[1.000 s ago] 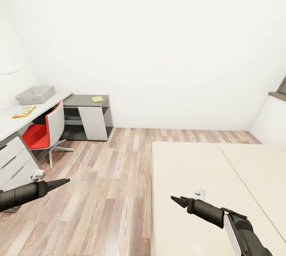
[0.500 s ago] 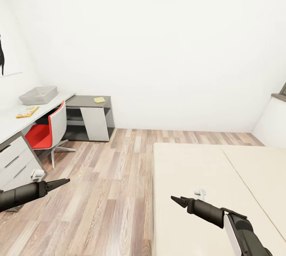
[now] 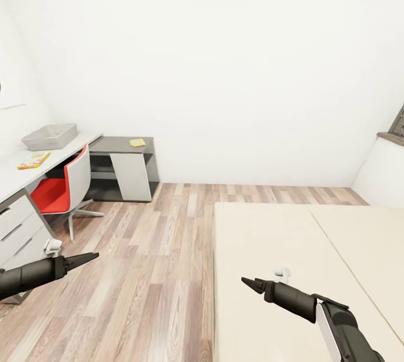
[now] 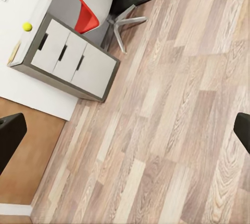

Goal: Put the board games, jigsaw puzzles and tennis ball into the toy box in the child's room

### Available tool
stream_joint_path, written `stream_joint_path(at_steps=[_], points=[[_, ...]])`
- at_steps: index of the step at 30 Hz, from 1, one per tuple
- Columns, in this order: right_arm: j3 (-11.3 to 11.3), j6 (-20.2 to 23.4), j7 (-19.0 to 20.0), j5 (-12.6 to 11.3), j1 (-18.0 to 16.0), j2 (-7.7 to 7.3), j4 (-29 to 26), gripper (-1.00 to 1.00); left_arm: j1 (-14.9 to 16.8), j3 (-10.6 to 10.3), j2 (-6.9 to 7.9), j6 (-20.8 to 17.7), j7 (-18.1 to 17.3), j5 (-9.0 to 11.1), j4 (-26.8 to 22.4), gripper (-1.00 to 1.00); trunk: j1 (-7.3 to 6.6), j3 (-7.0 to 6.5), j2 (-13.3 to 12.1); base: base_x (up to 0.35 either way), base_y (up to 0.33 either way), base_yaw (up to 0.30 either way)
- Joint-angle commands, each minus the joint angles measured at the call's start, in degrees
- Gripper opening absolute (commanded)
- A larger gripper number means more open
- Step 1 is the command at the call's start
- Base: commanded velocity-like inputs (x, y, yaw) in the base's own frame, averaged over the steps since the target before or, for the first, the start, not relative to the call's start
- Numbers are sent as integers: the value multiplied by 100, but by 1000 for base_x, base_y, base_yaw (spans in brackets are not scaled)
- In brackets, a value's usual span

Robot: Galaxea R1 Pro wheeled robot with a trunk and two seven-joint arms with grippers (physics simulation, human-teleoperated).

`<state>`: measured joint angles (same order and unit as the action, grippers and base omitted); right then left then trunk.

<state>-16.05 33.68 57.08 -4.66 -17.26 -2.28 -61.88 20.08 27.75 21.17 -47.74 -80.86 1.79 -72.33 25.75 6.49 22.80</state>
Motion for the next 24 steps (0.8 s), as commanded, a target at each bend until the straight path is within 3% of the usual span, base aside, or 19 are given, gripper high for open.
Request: stream_joint_path(at_steps=[1,24], points=[[-4,46,5,-35,-5,0,2,100,4,2,1,-60,-17,5,-1,100,4,11,12,0,0,-50],[-6,50,5,-35,-5,0,10,100,5,2,1,-60,-17,5,-1,100,4,-21,12,0,0,-41]])
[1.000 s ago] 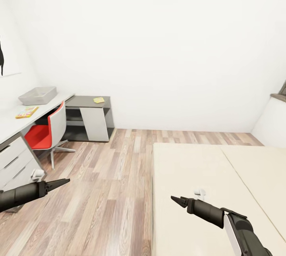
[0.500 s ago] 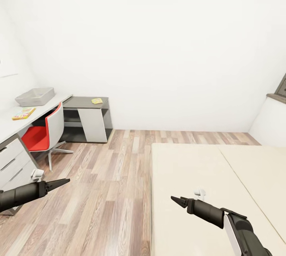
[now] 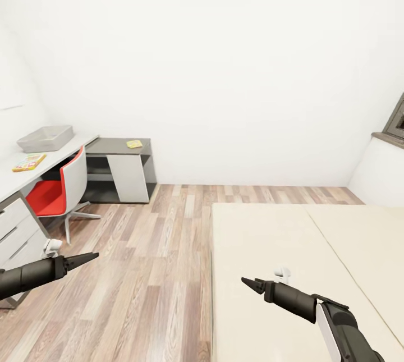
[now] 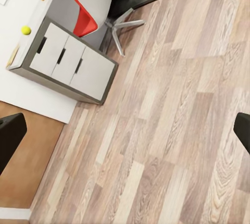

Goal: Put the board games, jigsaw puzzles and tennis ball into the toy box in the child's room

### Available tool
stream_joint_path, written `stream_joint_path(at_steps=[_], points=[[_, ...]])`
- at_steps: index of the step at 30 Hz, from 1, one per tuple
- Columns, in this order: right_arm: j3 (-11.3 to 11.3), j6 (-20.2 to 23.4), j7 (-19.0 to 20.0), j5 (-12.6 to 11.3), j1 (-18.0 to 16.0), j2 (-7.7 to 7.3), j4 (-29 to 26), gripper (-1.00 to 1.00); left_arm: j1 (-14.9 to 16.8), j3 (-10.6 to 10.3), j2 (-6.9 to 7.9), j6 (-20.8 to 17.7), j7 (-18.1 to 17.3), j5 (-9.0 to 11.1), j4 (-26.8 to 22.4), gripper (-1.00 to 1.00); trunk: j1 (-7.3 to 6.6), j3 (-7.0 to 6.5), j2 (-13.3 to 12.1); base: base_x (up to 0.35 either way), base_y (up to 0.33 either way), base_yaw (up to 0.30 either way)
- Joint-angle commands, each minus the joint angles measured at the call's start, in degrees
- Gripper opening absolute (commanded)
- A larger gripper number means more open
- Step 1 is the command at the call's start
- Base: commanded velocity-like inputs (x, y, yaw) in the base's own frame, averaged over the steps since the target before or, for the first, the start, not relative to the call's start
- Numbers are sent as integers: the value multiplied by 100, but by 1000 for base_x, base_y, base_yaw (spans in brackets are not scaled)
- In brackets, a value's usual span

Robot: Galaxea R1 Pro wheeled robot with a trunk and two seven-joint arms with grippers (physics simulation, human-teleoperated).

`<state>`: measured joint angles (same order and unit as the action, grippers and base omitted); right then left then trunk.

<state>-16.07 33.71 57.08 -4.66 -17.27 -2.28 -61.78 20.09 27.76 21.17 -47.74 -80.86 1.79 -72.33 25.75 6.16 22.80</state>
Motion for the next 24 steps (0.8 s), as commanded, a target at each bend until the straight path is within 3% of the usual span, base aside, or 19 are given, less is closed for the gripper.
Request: stream_joint_path(at_steps=[1,16,24], points=[[-3,48,5,-35,-5,0,0,100,4,2,1,-60,-17,5,-1,100,4,11,12,0,0,-35],[-7,52,5,-35,-5,0,0,100,4,8,8,-60,-17,5,-1,100,4,6,12,0,4,-10],[-5,56,5,-35,-5,0,0,100,4,10,9,-60,-20,5,-1,100,4,6,12,0,134,-1]])
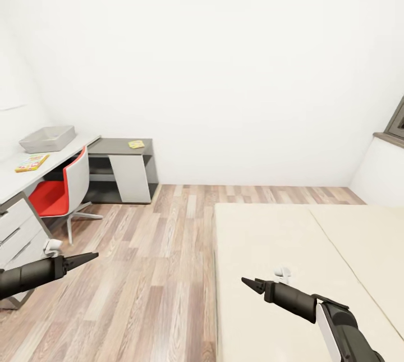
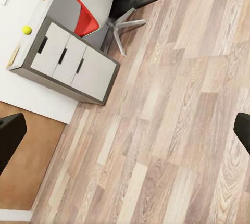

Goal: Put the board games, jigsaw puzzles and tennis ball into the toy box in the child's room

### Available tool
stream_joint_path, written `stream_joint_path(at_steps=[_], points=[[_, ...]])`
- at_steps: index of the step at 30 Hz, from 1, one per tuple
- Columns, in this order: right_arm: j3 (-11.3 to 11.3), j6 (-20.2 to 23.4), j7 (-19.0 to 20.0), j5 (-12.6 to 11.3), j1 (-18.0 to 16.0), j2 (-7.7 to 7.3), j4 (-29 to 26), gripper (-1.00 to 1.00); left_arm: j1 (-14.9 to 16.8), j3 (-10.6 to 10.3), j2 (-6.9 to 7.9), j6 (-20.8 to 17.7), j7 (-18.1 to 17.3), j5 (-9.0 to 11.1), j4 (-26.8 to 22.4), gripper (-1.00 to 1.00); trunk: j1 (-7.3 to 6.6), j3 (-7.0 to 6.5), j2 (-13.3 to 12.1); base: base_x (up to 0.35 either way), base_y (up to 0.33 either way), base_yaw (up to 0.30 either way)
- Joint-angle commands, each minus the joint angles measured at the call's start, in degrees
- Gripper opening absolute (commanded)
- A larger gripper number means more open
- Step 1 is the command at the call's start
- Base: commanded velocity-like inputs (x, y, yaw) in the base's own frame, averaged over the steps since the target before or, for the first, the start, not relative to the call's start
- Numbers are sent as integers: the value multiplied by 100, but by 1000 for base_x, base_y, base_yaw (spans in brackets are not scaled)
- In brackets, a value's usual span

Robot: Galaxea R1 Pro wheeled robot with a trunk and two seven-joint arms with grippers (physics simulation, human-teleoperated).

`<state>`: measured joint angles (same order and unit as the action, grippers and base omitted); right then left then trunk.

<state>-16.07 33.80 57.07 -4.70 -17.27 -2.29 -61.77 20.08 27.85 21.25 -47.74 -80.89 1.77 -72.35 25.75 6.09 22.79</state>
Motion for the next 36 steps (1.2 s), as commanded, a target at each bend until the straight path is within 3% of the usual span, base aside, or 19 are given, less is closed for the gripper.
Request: stream_joint_path(at_steps=[1,36], points=[[-4,47,6,-31,-5,1,-2,100,5,1,1,-62,-18,7,2,100,4,13,13,0,222,0],[-10,19,13,-13,-5,1,42,100,5,10,10,-60,-32,8,2,100,4,13,13,0,273,0]])
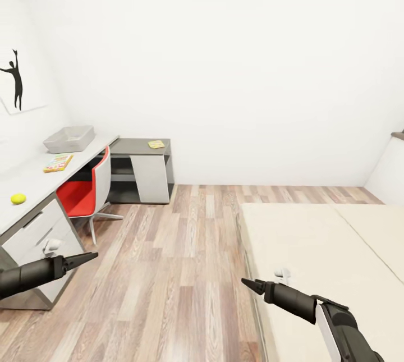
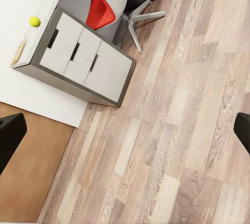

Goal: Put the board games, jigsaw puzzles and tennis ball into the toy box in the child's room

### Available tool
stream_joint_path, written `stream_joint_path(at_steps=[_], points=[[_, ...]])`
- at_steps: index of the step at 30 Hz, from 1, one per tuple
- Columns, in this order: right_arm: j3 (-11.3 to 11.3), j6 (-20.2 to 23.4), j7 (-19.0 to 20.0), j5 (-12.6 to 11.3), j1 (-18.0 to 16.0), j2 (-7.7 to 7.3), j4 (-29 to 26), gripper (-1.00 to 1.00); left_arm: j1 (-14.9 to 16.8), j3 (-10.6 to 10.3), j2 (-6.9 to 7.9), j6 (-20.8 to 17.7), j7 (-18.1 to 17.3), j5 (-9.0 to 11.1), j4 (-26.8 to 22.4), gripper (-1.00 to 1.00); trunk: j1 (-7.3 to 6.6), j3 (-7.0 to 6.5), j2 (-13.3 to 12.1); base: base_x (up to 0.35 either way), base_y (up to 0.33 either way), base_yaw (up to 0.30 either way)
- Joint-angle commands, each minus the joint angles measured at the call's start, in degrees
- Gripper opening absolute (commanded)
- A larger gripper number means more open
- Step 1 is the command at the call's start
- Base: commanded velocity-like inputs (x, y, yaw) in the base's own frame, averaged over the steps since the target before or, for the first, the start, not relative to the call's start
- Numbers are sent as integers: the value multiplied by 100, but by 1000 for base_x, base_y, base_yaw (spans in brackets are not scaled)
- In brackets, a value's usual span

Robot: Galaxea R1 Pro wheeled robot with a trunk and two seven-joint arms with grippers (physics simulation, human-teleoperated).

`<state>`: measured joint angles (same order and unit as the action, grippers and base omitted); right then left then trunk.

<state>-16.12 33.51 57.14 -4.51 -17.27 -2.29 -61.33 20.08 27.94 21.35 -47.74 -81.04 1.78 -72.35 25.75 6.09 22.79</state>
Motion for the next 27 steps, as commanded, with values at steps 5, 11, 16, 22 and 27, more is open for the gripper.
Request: stream_joint_path(at_steps=[5,11,16,22,27], points=[[0,50,1,-43,-5,0,-2,100,5,1,1,-60,-17,12,2,100,4,13,13,0,101,0],[2,49,0,-47,-5,0,-2,100,5,1,1,-58,-17,10,2,100,4,12,13,0,30,-2],[3,50,-1,-49,-5,0,-3,100,5,1,1,-58,-17,11,2,100,4,-3,13,0,12,-88],[3,50,3,-50,-5,0,-2,100,5,1,1,-57,-17,14,2,100,4,-37,13,10,73,-158],[3,50,3,-50,-5,0,-2,100,5,1,1,-58,-13,14,2,100,4,-70,13,60,187,-187]])
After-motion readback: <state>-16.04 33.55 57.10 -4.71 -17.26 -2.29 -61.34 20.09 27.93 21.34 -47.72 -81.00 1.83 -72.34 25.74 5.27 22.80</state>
